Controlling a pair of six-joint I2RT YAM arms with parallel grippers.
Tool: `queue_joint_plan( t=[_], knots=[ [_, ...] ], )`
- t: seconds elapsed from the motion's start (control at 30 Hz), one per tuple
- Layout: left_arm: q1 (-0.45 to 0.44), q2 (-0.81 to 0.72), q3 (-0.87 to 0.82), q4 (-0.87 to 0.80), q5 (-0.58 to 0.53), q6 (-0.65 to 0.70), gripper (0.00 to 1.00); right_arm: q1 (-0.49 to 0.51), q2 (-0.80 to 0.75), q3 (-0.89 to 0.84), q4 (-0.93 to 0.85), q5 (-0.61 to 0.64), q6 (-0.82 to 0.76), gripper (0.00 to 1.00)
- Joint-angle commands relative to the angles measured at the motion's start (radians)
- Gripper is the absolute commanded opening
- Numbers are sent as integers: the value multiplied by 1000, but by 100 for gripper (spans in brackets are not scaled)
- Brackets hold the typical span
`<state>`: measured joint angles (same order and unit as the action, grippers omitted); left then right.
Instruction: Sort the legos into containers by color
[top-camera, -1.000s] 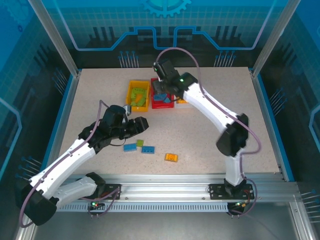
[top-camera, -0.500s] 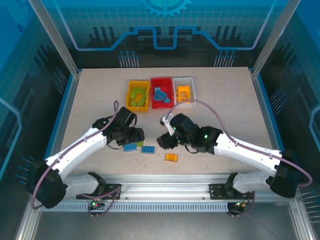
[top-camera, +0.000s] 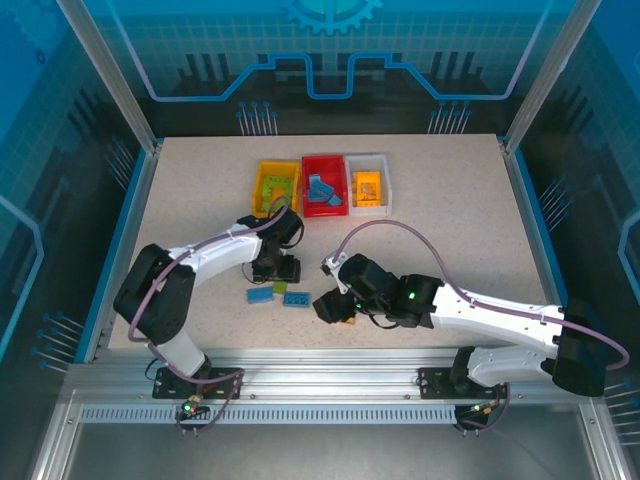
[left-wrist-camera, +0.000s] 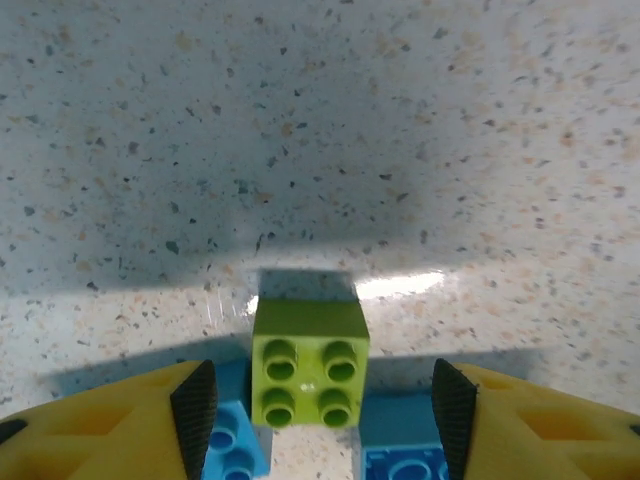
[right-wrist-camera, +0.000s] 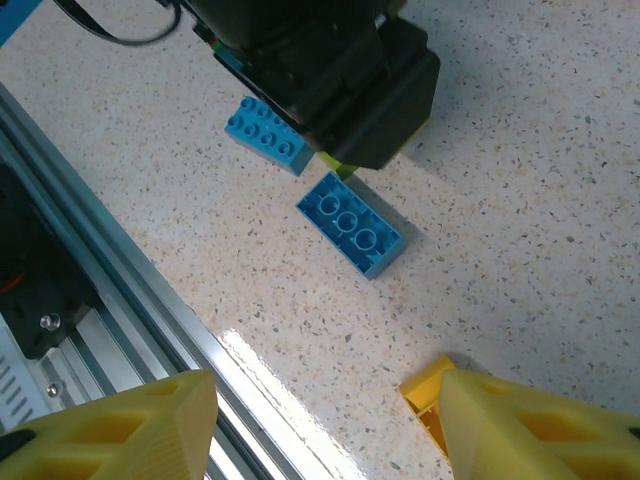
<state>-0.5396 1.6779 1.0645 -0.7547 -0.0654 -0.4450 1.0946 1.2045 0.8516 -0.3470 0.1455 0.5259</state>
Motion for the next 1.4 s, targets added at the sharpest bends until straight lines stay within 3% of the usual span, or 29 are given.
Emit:
queue_joint_plan(
  t=[0.0, 0.23, 0.5, 0.67, 0.83, 1.0, 1.2, 1.37],
  knots=[
    [-5, 26, 28, -20, -24, 37, 63, 13, 11, 15, 31, 1, 23, 62],
    [-7, 92, 17, 14, -2, 44, 55, 13, 14, 13, 29, 6, 36, 62],
    [-12, 79, -1, 46, 1, 34, 40, 10, 18, 5, 24, 20, 41, 62],
    [-11, 51, 36, 37, -28, 27, 38, 1, 13, 9, 32, 32, 43, 62],
    [41, 50, 177, -21, -30, 42, 38, -69, -16, 20, 89, 59, 56, 62],
    [132, 114, 387, -73, -17, 76, 38, -198, -15, 8, 308, 36, 88, 62],
    [228, 250, 618, -75, -20, 116, 38, -308, 104, 98, 458, 4, 111, 62],
    [273, 386, 773, -61, -40, 146, 39, -331, 200, 206, 443, -32, 102, 62]
  ],
)
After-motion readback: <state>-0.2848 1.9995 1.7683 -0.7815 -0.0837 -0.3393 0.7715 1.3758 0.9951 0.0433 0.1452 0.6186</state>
